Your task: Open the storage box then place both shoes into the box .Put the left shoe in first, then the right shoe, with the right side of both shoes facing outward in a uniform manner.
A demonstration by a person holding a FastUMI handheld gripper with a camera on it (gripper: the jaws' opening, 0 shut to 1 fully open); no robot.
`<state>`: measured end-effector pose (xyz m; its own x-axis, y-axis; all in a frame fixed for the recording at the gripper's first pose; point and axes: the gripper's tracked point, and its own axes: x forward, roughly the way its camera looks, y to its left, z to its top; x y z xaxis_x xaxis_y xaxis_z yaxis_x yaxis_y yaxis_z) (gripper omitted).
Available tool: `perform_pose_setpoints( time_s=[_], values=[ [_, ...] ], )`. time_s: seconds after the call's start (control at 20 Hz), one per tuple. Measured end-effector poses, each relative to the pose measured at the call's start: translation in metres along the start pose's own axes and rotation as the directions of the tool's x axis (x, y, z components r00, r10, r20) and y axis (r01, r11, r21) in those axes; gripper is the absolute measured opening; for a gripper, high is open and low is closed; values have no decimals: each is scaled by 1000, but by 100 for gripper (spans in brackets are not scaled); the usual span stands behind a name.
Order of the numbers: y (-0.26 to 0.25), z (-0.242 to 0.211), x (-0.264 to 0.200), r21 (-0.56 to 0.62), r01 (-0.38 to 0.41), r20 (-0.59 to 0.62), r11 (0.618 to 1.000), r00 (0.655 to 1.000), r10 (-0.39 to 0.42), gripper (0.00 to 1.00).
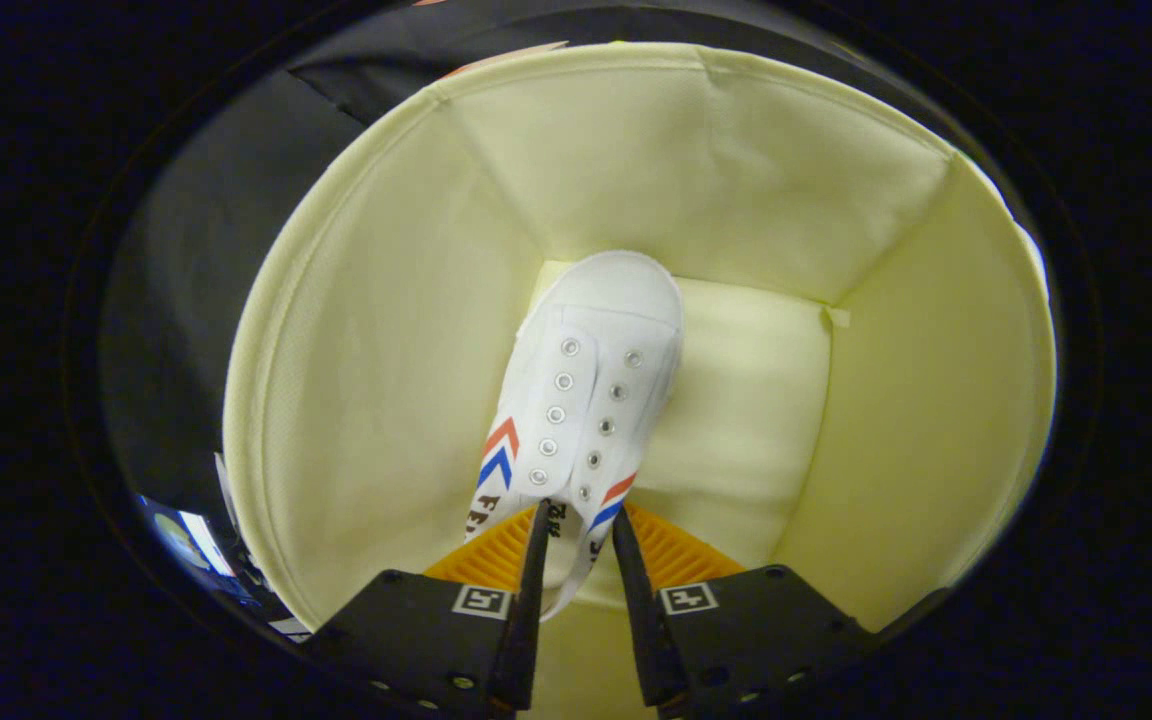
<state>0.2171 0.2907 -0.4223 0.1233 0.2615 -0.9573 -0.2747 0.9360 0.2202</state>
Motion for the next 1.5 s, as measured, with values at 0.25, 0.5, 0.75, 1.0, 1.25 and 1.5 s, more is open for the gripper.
perform_pose_setpoints(
  time_s=[0.25, 0.5, 0.75, 1.0, 1.25, 1.5],
  values=[
    [1, -17, -58, -179, -42, 36, 983, 998, 49, 94],
    [-17, -36, -130, -282, -73, 125, 957, 986, 111, 96],
    [-72, -50, -192, -254, -113, 200, 960, 966, 167, 97],
    [-170, -60, -216, -164, -115, 254, 980, 955, 155, 96],
    [-281, -73, -207, -45, -73, 270, 996, 959, 83, 97],
    [-378, -90, -183, 72, -21, 251, 997, 968, 2, 97]
  ],
)
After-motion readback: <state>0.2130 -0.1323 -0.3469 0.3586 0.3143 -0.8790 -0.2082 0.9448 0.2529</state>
